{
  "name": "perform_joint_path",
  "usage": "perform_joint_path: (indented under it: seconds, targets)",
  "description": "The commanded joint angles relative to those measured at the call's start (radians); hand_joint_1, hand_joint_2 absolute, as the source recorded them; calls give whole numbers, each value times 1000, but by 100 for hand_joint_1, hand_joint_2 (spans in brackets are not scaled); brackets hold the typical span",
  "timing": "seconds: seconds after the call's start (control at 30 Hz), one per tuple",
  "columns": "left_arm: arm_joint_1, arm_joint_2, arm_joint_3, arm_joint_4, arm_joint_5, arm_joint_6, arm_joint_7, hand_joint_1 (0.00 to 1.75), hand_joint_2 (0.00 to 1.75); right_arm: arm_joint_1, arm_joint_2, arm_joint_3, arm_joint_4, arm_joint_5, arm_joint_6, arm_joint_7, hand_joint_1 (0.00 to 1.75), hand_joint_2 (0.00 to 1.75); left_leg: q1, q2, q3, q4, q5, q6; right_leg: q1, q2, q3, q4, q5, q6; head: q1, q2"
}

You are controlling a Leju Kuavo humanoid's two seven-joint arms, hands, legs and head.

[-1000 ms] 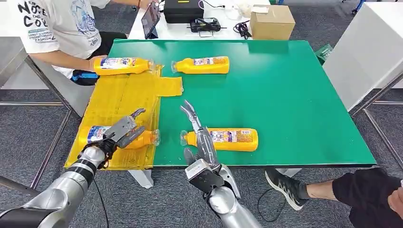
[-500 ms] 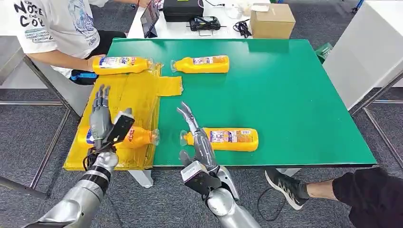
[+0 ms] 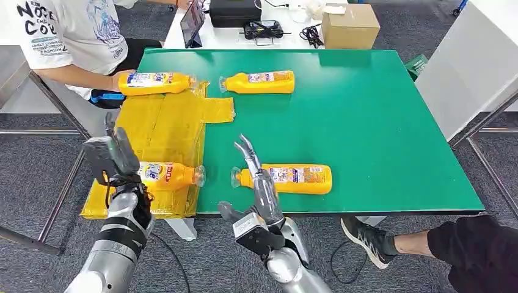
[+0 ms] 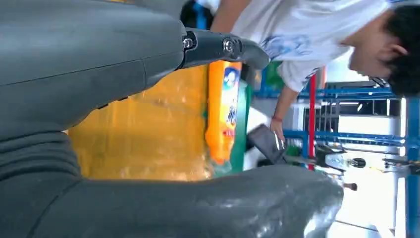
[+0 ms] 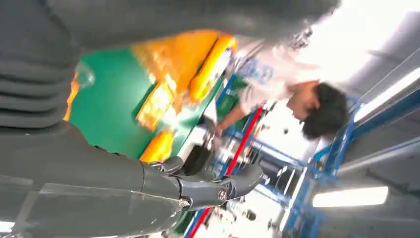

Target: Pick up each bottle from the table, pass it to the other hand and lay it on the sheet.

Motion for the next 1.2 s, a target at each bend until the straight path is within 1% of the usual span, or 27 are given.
perform_joint_path:
  seconds: [0.03,0.07,0.13,0.2,0.23,0.27,0.3,0.33,0.37,0.4,0.43,0.5,0.53,0.6,0.63,0.7,0.73,0.8,0.87,0.9,0.93,1.0,1.03,1.07,1.1,1.17,1.2]
  targets:
    - [140,-28,80,-147,49,-92,30,0,175,-34,-186,-163,13,224,-35,185,0,175,1,1,8,-2,-3,0,1,0,9,-3,-2,-2,0,0]
    - [161,-27,77,-155,32,-81,27,0,175,-38,-201,-185,21,242,-30,204,0,175,0,0,4,-2,-1,0,0,0,5,-3,0,-1,0,0]
    - [207,-26,62,-175,13,-98,29,0,175,-57,-232,-230,40,283,-6,247,0,175,-1,2,6,-2,-2,0,0,1,6,-3,0,-1,0,0]
    - [242,-28,44,-193,-19,-101,29,0,175,-82,-252,-265,69,307,33,284,0,175,-1,0,2,-1,-1,0,-1,0,3,-2,0,0,0,0]
    - [263,-31,34,-205,-36,-107,34,0,175,-103,-263,-285,99,323,67,307,0,175,-1,1,5,-2,-2,0,-1,1,6,-3,-1,-1,0,0]
    - [275,-30,21,-213,-58,-105,33,0,175,-125,-278,-287,124,353,93,333,0,175,-1,1,3,-1,-2,0,-1,1,4,-2,-1,-1,0,0]
    - [288,-28,8,-222,-78,-104,31,0,175,-147,-285,-294,152,356,111,342,0,175,-1,2,8,-1,-4,0,0,2,9,-3,-2,-2,0,0]
    - [303,-26,-7,-236,-99,-105,28,0,175,-180,-296,-294,196,360,151,357,0,175,-1,2,5,-1,-2,0,-1,2,5,-2,-1,-1,0,0]
    - [309,-28,-9,-242,-102,-105,28,0,175,-192,-297,-297,211,360,155,357,0,175,-1,2,6,-1,-3,0,-1,2,7,-3,-1,-2,0,0]
    - [314,-21,-24,-245,-127,-102,27,0,175,-212,-303,-289,238,366,177,364,0,175,-1,1,2,-1,-1,0,-1,1,2,-1,0,0,0,0]
    - [321,-16,-39,-248,-155,-100,28,0,175,-243,-313,-276,279,371,223,390,0,175,-1,3,3,0,-2,0,-1,3,3,-1,0,-1,0,0]
    - [326,-14,-57,-250,-192,-89,22,0,175,-278,-321,-262,323,375,244,394,0,175,-1,2,2,0,-1,0,-1,2,2,-1,0,0,0,0]
    - [326,-15,-57,-250,-193,-89,22,0,175,-280,-320,-262,326,375,245,394,0,175,-1,4,6,-1,-3,0,0,4,6,-2,-1,-2,0,0]
    - [326,-15,-57,-250,-193,-89,22,0,175,-280,-320,-262,326,375,245,394,0,175,-1,2,2,0,-1,0,-1,2,2,-1,0,-1,0,0]
    - [324,-17,-55,-249,-194,-89,22,0,175,-282,-316,-260,332,373,245,396,0,175,-1,2,3,0,-2,0,-1,2,4,-1,0,-1,0,0]
    - [324,-17,-55,-249,-194,-89,22,0,175,-282,-316,-260,332,373,245,396,0,175,-1,1,1,0,-1,0,-1,1,2,-1,0,-1,0,0]
    - [323,-16,-53,-249,-193,-89,22,0,175,-278,-314,-260,330,372,243,397,0,175,-1,2,4,0,-3,0,0,2,4,-1,-1,-1,0,0]
    - [323,-16,-53,-249,-193,-89,22,0,175,-278,-314,-260,330,372,243,397,0,175,0,1,2,0,-1,0,0,1,2,-1,0,-1,0,0]
    - [323,-16,-53,-249,-193,-89,22,0,175,-278,-314,-260,330,372,243,397,0,175,0,2,6,-1,-3,-1,0,1,6,-1,-2,-2,0,0]
    - [323,-16,-53,-249,-193,-89,22,0,175,-278,-314,-260,330,372,243,397,0,175,-1,1,1,0,-1,0,0,1,2,-1,0,-1,0,0]
    - [323,-15,-59,-245,-208,-95,23,0,175,-303,-324,-233,364,371,293,414,0,175,-1,2,3,0,-2,0,0,1,3,-1,-1,-1,0,0]
    - [320,-19,-65,-232,-214,-108,29,0,175,-348,-323,-201,447,355,350,414,0,175,-1,1,1,0,-1,0,-1,1,2,-1,0,0,0,0]
    - [315,-22,-69,-219,-218,-108,34,0,175,-371,-316,-191,497,338,371,400,0,175,0,2,6,0,-3,-1,0,2,6,-1,-2,-2,0,0]
    - [312,-27,-69,-212,-233,-81,37,0,175,-387,-314,-178,526,336,380,394,0,175,-1,2,2,0,-2,0,-1,2,2,-1,0,-1,0,0]
    - [303,-29,-70,-198,-241,-66,38,0,175,-407,-308,-165,562,326,390,387,0,175,-1,4,4,0,-2,0,0,4,4,-1,0,-1,0,0]
    - [291,-31,-74,-180,-232,-67,39,0,175,-454,-300,-125,626,304,406,377,0,175,-1,2,2,0,-1,0,-1,2,2,-1,0,-1,-1,0]
    - [287,-31,-78,-175,-232,-67,39,0,175,-473,-297,-110,644,288,415,374,0,175,-1,4,4,0,-2,0,0,3,4,-1,0,-1,0,0]
